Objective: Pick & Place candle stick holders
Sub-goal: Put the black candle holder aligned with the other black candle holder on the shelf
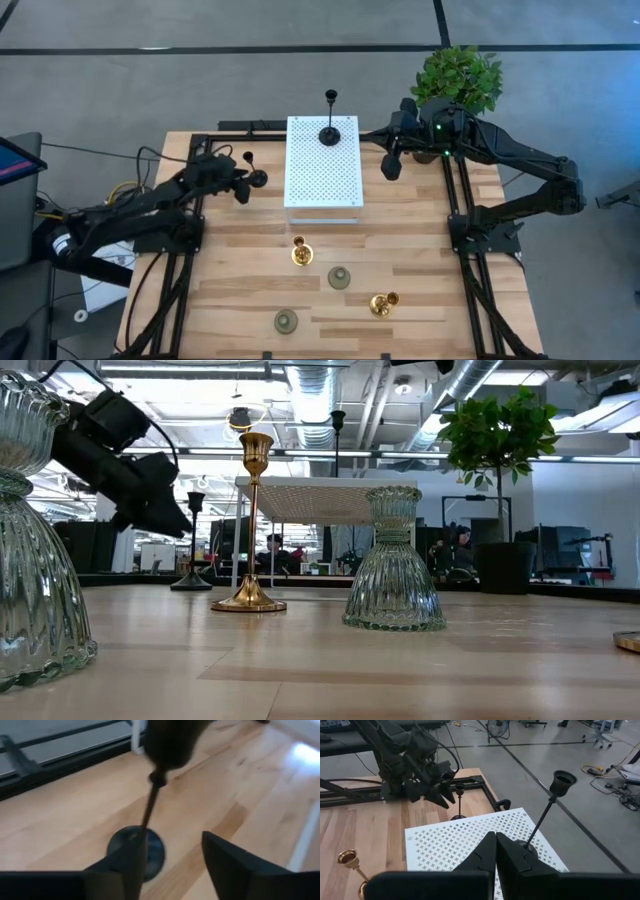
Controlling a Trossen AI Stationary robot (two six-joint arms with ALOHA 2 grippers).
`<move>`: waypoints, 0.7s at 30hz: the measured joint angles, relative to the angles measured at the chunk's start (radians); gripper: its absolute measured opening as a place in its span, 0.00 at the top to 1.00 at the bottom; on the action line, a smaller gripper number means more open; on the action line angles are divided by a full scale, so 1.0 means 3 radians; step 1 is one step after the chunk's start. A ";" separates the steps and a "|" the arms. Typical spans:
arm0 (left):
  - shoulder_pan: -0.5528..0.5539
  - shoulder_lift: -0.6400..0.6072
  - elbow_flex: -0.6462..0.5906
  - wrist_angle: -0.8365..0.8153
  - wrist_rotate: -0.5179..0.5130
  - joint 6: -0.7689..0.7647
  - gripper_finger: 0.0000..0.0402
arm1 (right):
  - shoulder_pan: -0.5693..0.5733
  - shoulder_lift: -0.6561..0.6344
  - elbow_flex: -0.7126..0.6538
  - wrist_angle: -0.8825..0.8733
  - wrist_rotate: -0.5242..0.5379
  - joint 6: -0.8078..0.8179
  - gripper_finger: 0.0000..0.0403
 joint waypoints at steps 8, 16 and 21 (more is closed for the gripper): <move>0.0001 0.0228 -0.0003 0.0191 -0.0468 0.0002 0.33 | 0.0000 0.0000 -0.0001 -0.0001 -0.0001 0.0012 1.00; -0.0001 0.0410 -0.0003 0.0802 -0.0436 -0.0028 0.30 | 0.0000 0.0000 0.0000 -0.0001 0.0000 0.0012 1.00; -0.0001 0.0605 -0.0003 0.1081 -0.0436 -0.0130 0.32 | 0.0000 0.0000 0.0000 -0.0001 0.0001 0.0012 1.00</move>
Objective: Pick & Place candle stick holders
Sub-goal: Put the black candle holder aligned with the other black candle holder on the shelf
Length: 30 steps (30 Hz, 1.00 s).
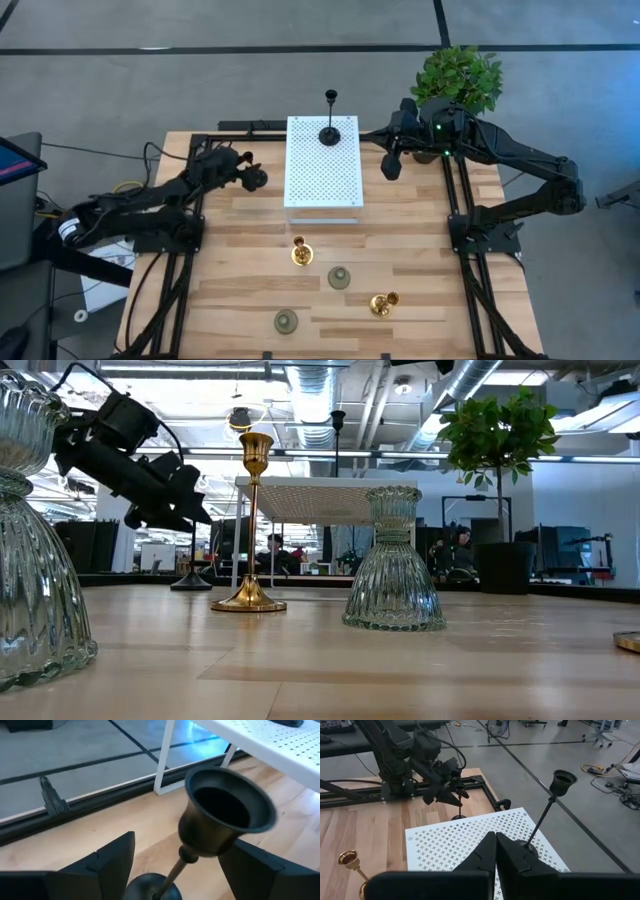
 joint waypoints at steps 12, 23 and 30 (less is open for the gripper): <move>0.0000 0.0345 0.0000 0.0118 0.0001 -0.0013 0.69 | 0.0000 0.0000 0.0000 -0.0001 0.0000 0.0000 1.00; 0.0001 0.0334 0.0005 0.0166 0.0029 -0.0011 0.96 | 0.0000 0.0000 0.0000 -0.0001 0.0000 -0.0001 1.00; -0.0026 0.0256 0.0031 0.0101 0.0049 -0.0082 0.97 | 0.0000 0.0000 0.0000 -0.0003 0.0000 -0.0003 1.00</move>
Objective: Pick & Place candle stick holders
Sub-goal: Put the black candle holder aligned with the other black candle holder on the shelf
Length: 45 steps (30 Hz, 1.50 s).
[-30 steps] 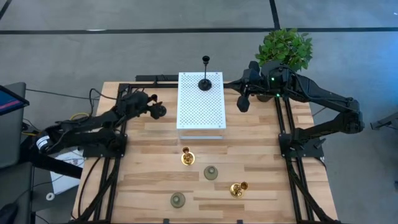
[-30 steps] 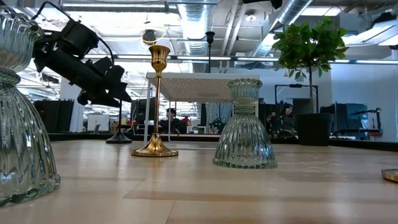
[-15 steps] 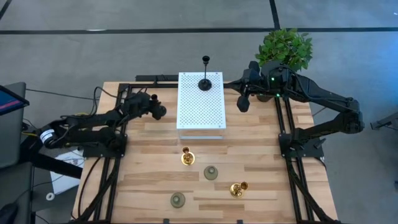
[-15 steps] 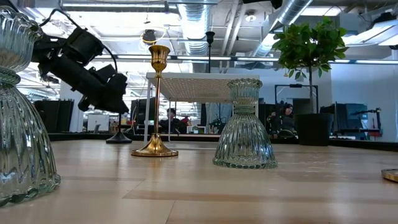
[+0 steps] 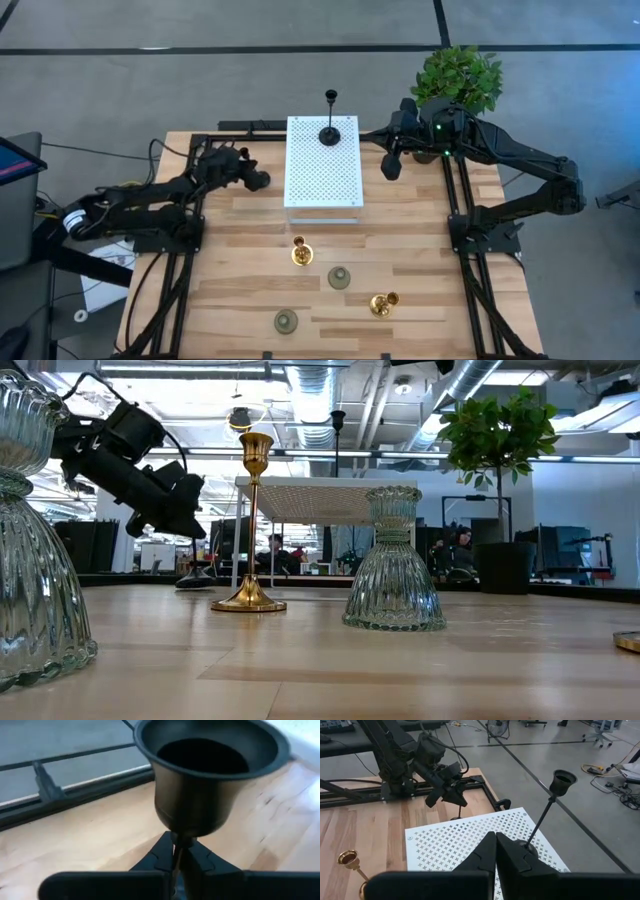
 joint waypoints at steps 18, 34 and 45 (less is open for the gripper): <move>-0.0139 -0.0111 0.1701 -0.1689 -0.0128 0.0217 0.97 | -0.0003 -0.0001 0.0001 -0.0072 0.0024 0.0001 1.00; -0.0738 0.0779 0.2933 -0.2003 -0.0539 0.0653 0.97 | -0.0004 -0.0001 0.0000 -0.0102 0.0090 0.0001 1.00; -0.0746 0.1321 0.3282 -0.1778 -0.0563 0.0723 0.97 | -0.0004 -0.0003 -0.0001 -0.0218 0.0090 0.0001 1.00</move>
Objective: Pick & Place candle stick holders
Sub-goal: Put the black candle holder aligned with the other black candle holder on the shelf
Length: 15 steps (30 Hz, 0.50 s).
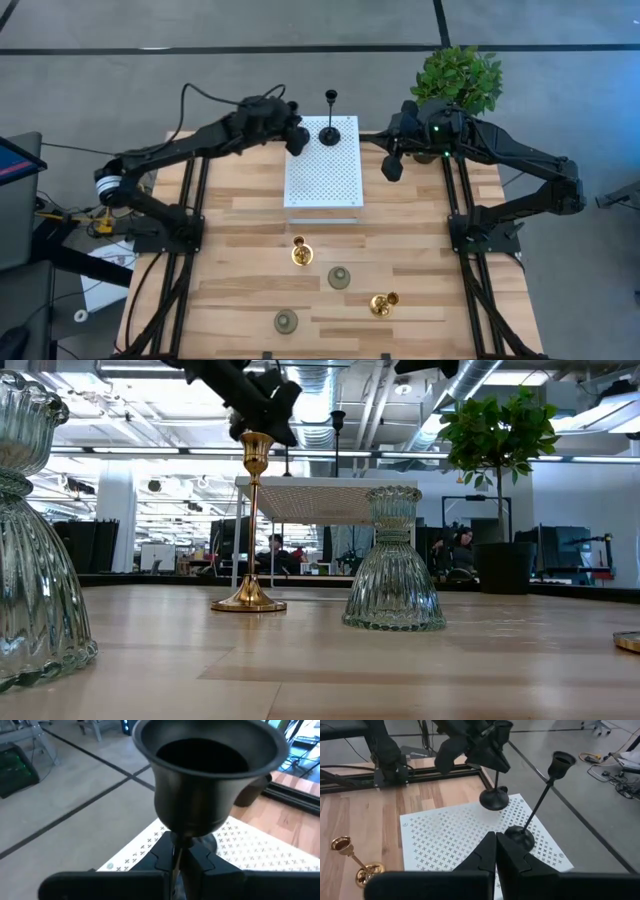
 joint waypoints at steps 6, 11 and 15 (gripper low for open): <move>0.0010 0.0143 0.0000 0.0120 0.0000 0.0000 0.97 | 0.0000 0.0000 0.0001 -0.0012 0.0000 0.0000 1.00; 0.0009 0.0267 0.0000 0.0205 -0.0002 0.0000 0.97 | 0.0000 0.0000 0.0000 -0.0012 0.0000 0.0000 1.00; 0.0008 0.0347 0.0000 0.0283 -0.0077 0.0065 0.97 | 0.0000 0.0000 0.0001 -0.0012 0.0000 0.0000 1.00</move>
